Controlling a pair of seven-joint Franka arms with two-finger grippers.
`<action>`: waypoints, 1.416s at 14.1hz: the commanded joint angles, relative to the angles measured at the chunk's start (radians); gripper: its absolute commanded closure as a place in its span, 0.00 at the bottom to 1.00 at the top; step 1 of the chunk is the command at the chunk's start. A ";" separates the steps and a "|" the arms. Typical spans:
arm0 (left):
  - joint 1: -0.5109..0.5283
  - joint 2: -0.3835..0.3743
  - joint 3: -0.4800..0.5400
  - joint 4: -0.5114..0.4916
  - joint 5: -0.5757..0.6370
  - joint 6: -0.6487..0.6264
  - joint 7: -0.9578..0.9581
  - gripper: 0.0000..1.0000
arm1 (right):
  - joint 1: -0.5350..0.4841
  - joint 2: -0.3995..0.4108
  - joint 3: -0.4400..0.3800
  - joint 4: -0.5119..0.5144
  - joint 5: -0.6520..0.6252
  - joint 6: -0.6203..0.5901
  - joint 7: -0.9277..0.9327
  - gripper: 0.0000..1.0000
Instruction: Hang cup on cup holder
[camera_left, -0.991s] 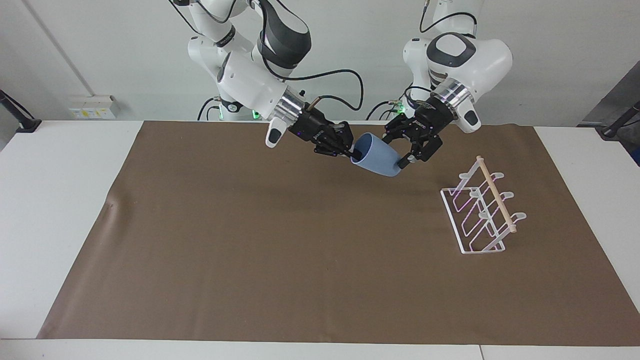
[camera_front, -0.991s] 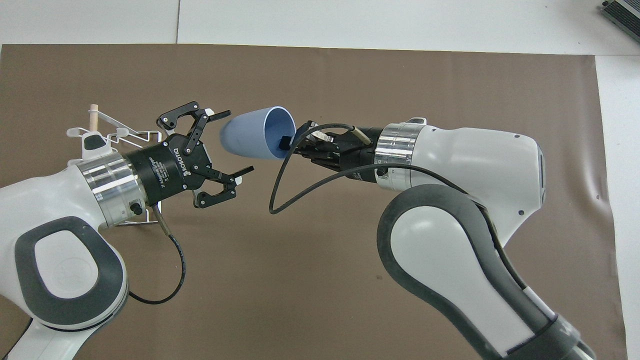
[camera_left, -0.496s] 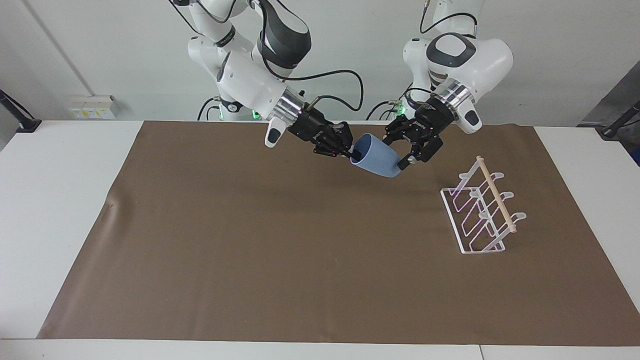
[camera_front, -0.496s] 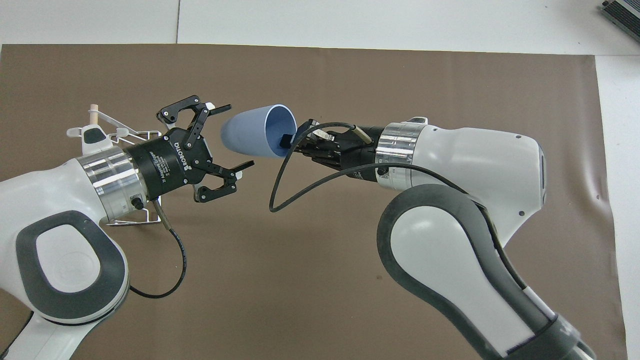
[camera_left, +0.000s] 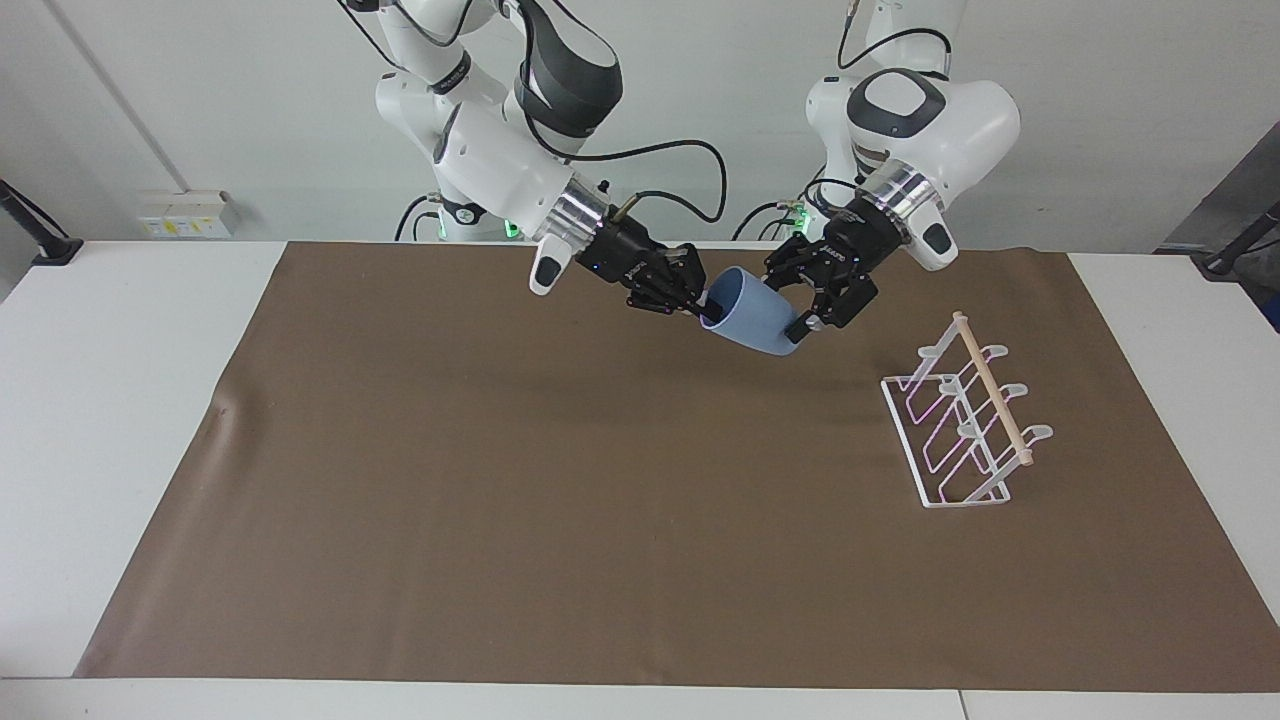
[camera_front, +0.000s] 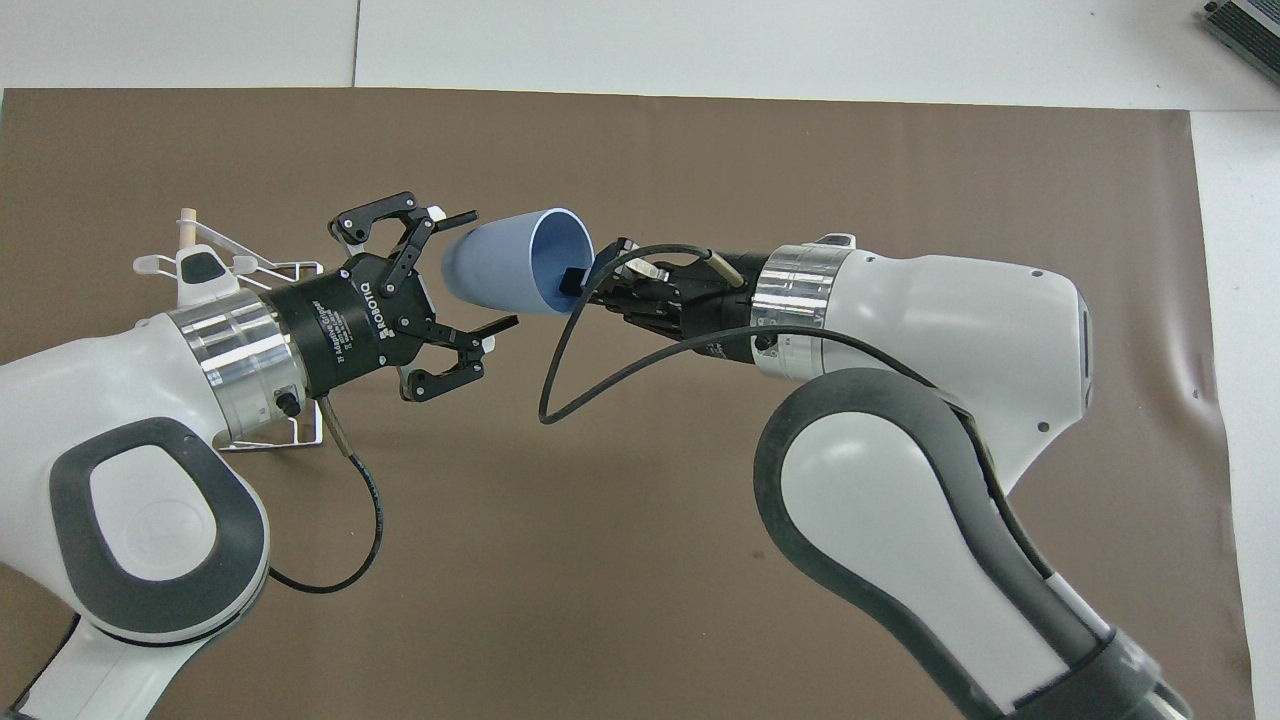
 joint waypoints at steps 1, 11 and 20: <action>-0.015 0.012 0.007 0.012 0.014 0.024 0.001 0.47 | -0.004 -0.010 0.011 -0.002 0.034 0.021 0.016 1.00; -0.006 0.012 0.007 0.011 0.036 0.015 0.024 1.00 | -0.004 -0.010 0.011 -0.002 0.034 0.021 0.033 0.59; 0.001 0.012 0.010 0.001 0.039 0.019 0.059 1.00 | -0.010 -0.011 0.011 -0.002 0.034 0.023 0.050 0.28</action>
